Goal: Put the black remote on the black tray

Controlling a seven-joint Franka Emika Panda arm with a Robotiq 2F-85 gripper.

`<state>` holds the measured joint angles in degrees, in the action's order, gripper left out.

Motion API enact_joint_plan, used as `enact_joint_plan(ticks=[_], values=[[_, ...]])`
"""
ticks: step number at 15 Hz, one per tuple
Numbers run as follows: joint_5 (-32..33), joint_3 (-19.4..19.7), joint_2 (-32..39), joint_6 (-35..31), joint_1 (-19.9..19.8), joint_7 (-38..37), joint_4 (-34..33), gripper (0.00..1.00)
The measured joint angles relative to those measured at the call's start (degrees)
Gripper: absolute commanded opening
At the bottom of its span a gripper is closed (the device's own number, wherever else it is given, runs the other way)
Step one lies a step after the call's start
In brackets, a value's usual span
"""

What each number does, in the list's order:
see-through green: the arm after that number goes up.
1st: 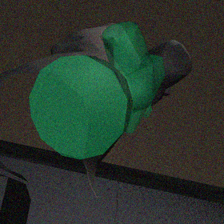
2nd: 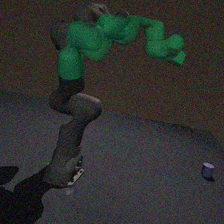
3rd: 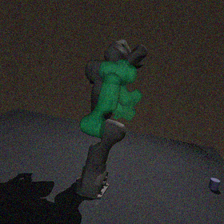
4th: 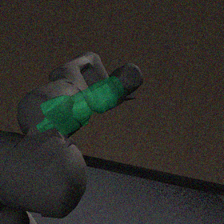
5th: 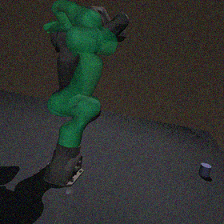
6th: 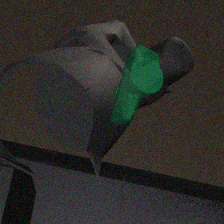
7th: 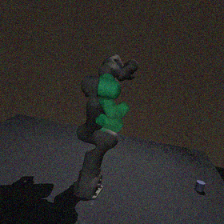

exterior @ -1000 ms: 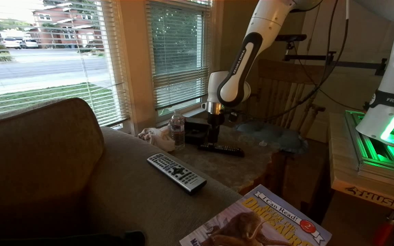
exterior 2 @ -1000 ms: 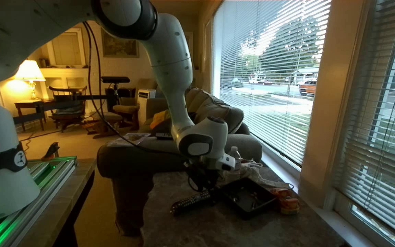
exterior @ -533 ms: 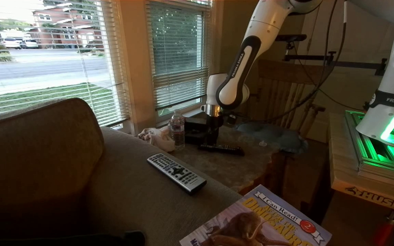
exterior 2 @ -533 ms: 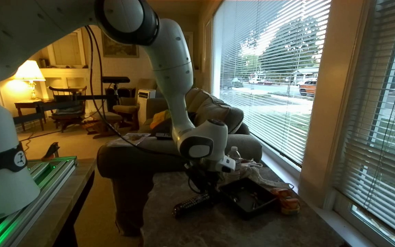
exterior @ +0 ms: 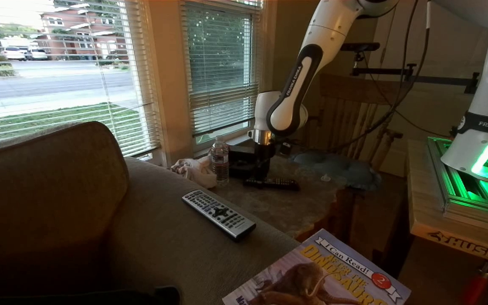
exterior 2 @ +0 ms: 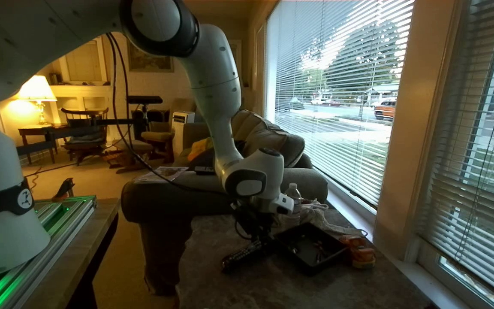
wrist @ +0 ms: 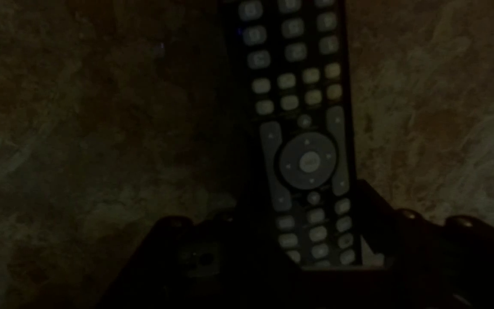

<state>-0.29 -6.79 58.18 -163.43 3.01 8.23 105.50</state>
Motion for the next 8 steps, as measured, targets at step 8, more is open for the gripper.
enact_joint_plan(ticks=[8], values=[[0.0, -1.5, -0.1, 0.0, 1.8, -0.2, 0.0, 0.31]])
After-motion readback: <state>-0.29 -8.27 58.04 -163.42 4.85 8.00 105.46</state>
